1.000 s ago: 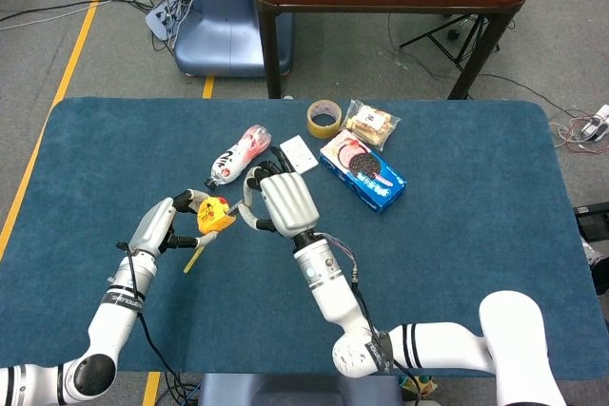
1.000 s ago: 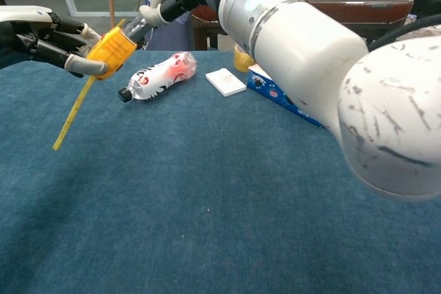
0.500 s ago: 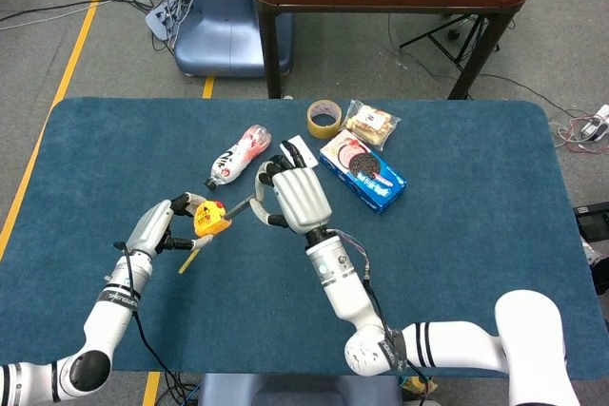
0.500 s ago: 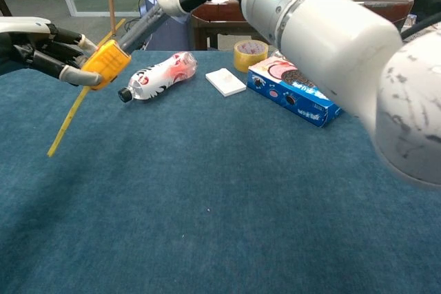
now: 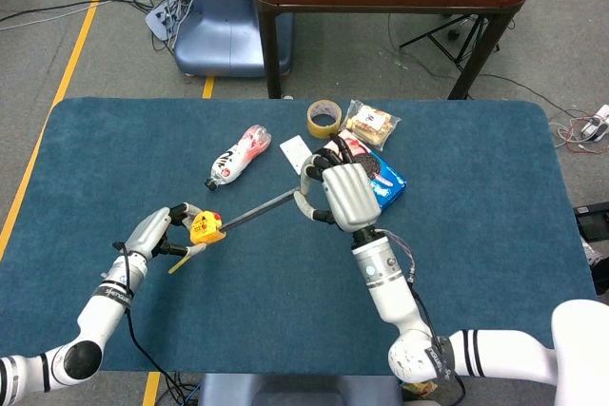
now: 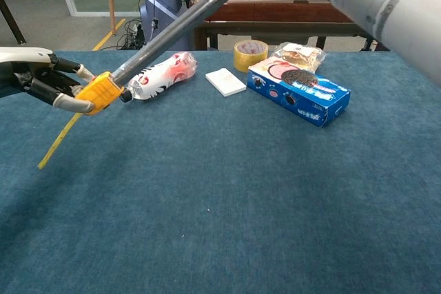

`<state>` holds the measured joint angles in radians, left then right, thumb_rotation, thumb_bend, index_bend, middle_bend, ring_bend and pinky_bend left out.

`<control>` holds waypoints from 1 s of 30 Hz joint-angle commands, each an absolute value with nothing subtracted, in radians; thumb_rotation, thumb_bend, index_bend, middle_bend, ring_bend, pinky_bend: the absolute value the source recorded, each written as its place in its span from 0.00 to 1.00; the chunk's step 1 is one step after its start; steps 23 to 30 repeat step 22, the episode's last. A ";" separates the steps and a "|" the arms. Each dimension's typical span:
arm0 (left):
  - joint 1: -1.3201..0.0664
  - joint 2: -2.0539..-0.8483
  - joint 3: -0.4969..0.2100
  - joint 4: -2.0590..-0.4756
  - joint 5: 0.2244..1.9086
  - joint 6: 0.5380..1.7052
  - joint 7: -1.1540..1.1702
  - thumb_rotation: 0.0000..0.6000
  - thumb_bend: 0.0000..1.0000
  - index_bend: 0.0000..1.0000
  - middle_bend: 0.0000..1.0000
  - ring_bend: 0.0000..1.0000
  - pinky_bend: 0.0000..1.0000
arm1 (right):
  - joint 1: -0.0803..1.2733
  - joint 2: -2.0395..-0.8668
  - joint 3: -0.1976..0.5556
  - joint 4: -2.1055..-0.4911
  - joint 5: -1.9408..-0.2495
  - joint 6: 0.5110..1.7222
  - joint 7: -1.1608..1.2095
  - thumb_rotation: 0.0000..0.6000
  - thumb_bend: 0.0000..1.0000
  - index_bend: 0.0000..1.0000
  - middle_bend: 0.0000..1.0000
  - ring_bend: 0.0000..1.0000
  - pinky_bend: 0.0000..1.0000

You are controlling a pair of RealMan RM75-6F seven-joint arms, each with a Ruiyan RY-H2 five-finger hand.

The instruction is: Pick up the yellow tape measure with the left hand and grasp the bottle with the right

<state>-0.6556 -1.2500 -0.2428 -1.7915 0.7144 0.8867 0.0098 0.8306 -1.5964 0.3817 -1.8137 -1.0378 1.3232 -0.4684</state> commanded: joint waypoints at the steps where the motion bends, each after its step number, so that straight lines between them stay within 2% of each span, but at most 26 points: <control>1: -0.655 -1.257 -0.229 -1.768 0.720 0.871 0.005 1.00 0.21 0.45 0.52 0.33 0.24 | 0.786 -1.545 0.363 -1.858 -1.065 1.351 -0.450 1.00 0.62 0.64 0.44 0.27 0.05; 15: -0.636 -1.268 -0.199 -1.715 0.772 0.833 -0.042 1.00 0.22 0.45 0.52 0.33 0.24 | 0.627 -1.360 0.321 -2.000 -1.137 1.447 -0.397 1.00 0.63 0.64 0.44 0.27 0.05; 30: -0.630 -1.273 -0.196 -1.715 0.774 0.846 -0.045 1.00 0.22 0.45 0.52 0.33 0.24 | 0.593 -1.328 0.320 -2.015 -1.151 1.456 -0.377 1.00 0.63 0.64 0.44 0.27 0.05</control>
